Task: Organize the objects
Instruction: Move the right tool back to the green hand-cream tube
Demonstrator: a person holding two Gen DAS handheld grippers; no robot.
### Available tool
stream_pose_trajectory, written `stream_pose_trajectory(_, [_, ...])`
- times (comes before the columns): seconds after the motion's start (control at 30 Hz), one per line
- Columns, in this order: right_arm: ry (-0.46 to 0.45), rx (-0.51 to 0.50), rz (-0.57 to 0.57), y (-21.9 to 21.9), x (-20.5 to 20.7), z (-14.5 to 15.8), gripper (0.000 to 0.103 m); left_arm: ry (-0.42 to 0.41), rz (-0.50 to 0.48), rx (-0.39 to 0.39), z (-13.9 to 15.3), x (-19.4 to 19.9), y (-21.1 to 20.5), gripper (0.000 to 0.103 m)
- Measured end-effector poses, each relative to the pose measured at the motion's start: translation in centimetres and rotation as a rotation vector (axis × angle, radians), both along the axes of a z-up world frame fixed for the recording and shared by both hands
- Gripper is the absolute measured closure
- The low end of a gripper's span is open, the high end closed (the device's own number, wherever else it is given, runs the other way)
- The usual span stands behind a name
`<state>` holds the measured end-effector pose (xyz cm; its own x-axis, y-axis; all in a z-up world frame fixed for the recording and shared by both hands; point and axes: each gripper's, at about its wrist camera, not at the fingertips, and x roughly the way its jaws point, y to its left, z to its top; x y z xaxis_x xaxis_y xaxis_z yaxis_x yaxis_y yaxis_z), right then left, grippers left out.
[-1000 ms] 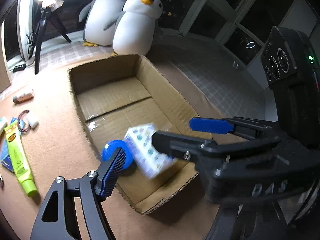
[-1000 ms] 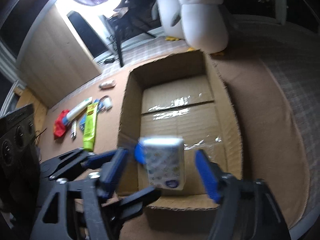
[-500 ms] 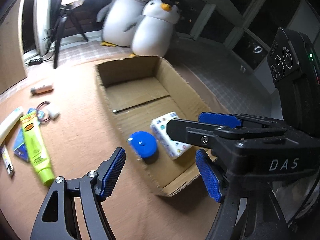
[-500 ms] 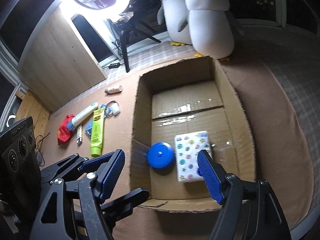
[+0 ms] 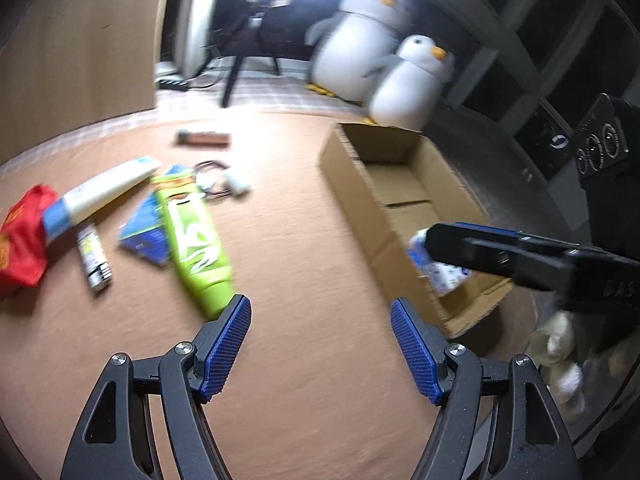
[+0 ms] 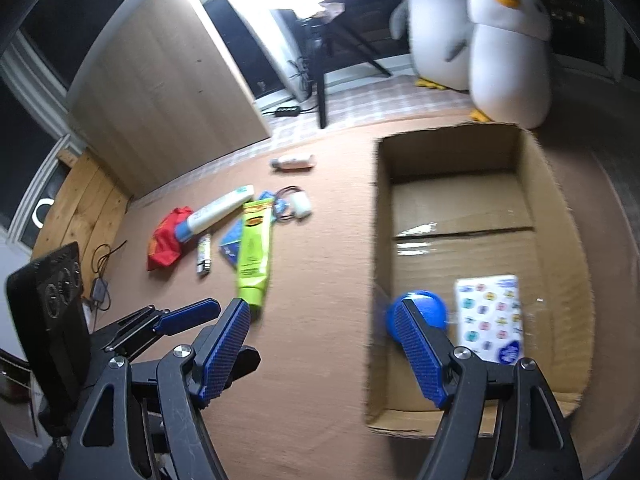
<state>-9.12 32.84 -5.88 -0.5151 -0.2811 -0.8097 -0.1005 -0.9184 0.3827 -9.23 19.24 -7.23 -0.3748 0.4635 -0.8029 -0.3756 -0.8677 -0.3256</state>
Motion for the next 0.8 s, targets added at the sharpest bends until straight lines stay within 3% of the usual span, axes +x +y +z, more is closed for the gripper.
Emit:
stream_pose_trajectory(0.27, [-0.02,-0.03,0.054,-3.6,-2.3,-0.6,0.031,-0.037,0.077,-0.001,-1.8,-1.3,-4.7,0.028])
stream_pose_trajectory(0.8, [-0.19,-0.114,0.103,-7.1,-9.1,-6.8,0.032,-0.124,0.086,0.036,-5.7,-5.0,-5.2,0.032])
